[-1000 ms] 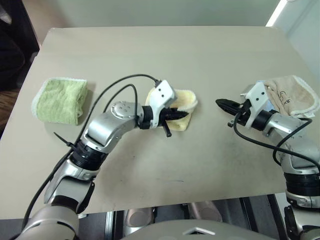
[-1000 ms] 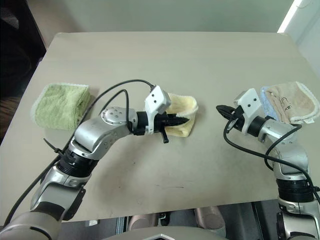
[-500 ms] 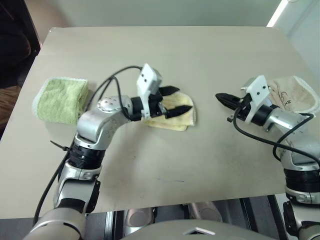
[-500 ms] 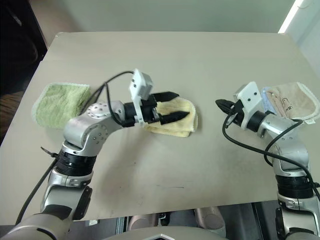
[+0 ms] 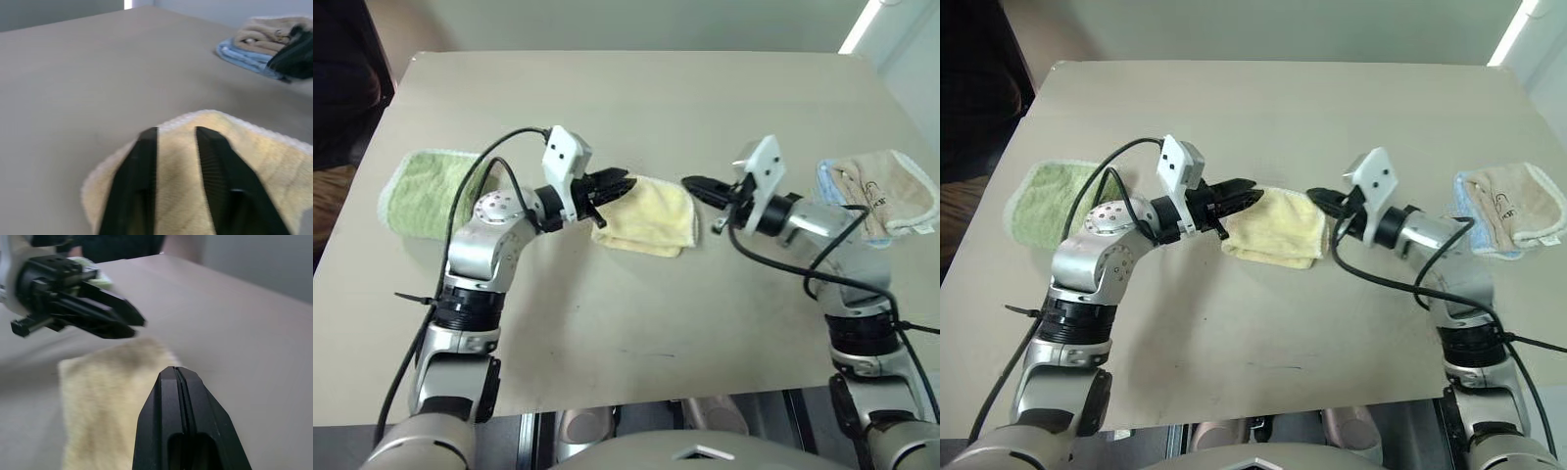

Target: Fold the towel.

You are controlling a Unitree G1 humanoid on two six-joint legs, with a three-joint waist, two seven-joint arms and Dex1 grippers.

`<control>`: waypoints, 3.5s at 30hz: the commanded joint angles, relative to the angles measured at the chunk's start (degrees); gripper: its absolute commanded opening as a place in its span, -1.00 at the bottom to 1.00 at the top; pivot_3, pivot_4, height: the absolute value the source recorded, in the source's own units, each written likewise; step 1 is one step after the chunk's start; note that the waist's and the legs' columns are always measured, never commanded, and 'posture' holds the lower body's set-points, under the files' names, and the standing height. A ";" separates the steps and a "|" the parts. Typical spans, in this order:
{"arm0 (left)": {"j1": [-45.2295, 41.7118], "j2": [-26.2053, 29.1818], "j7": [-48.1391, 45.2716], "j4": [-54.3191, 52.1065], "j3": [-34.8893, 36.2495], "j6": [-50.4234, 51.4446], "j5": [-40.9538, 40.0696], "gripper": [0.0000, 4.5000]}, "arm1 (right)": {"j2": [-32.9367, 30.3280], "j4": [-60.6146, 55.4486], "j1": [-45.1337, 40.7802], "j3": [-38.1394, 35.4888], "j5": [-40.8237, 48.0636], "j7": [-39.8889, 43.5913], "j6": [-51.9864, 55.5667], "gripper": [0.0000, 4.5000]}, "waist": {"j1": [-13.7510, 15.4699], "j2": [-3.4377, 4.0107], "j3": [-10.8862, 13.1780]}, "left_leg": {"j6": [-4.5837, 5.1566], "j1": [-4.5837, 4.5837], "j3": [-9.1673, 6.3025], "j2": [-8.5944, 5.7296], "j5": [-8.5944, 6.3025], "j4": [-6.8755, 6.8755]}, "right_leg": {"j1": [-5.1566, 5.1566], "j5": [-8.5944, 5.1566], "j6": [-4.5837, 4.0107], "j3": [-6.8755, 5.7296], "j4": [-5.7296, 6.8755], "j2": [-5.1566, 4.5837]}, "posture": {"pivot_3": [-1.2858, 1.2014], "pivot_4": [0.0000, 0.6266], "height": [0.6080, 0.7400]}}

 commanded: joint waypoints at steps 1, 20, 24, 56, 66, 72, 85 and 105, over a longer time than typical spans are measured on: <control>1.36 -0.30 -1.75 0.39 -1.22 -1.72 1.40 -0.98 | 1.86 4.98 0.38 1.77 -1.54 -0.13 -1.83 -1.00 | 0.03 0.00 0.00 | 0.01 0.00 0.00 0.00 0.00 0.01 | 0.00 0.00 0.00 0.00 0.00 -0.01 | 0.03 -0.52 0.99; 2.57 -6.06 3.29 3.83 6.16 -0.38 -0.78 -0.98 | 1.88 5.36 1.29 0.65 -4.76 0.03 -3.60 -1.00 | 0.02 0.03 -0.06 | 0.04 -0.03 0.05 0.00 -0.01 0.11 | -0.01 0.03 -0.44 -0.01 0.08 -0.06 | 0.03 -0.52 0.99; 1.15 -6.97 6.17 1.00 13.90 5.67 -8.94 -0.98 | 0.34 1.57 1.52 -1.47 -2.81 0.49 -2.14 -1.00 | -0.05 0.03 -0.06 | 0.02 -0.02 0.06 0.01 0.02 0.11 | 0.00 0.05 -0.45 -0.02 0.07 -0.06 | 0.03 -0.52 0.99; 2.19 0.62 -6.51 10.00 5.20 30.63 -16.16 0.99 | -2.58 -2.00 1.09 -5.29 -2.08 -1.47 -1.74 -1.00 | 0.16 0.03 -0.06 | -0.08 0.04 0.07 0.00 0.13 0.10 | 0.02 0.01 -0.42 -0.02 0.09 -0.06 | 0.03 -0.52 0.99; 1.90 -0.81 -4.40 10.17 10.30 30.69 -17.02 0.99 | -3.21 -3.40 2.35 -5.55 -2.06 -2.16 -1.29 -1.00 | 0.51 0.03 -0.06 | -0.08 0.04 0.07 -0.02 0.14 0.15 | 0.07 0.00 -0.37 -0.01 0.07 -0.06 | 0.03 -0.52 0.99; -0.04 2.33 -4.93 11.48 16.58 28.50 -17.66 0.99 | -3.25 -3.35 2.40 -5.31 -2.12 -2.24 -1.13 -1.00 | 0.46 0.03 -0.06 | -0.13 0.04 0.07 -0.01 0.18 0.13 | 0.01 0.03 -0.41 -0.01 0.10 -0.05 | 0.03 -0.52 0.99; 0.74 1.48 -3.39 11.21 9.39 32.17 -14.65 0.99 | -2.11 -1.80 1.56 -4.12 -2.36 -1.94 -1.97 -1.00 | 0.52 0.03 -0.06 | -0.10 0.03 0.07 -0.02 0.16 0.13 | 0.03 0.00 -0.39 0.00 0.06 -0.06 | 0.03 -0.52 0.99; -1.90 -5.30 1.49 13.73 5.20 38.50 -12.48 0.99 | -1.78 -4.60 3.31 -5.00 -2.02 -3.62 -1.35 -1.00 | 1.72 0.04 -0.06 | 0.04 0.07 0.04 -0.12 0.23 0.19 | 0.24 -0.04 -0.33 0.01 0.01 -0.15 | 0.03 -0.52 0.99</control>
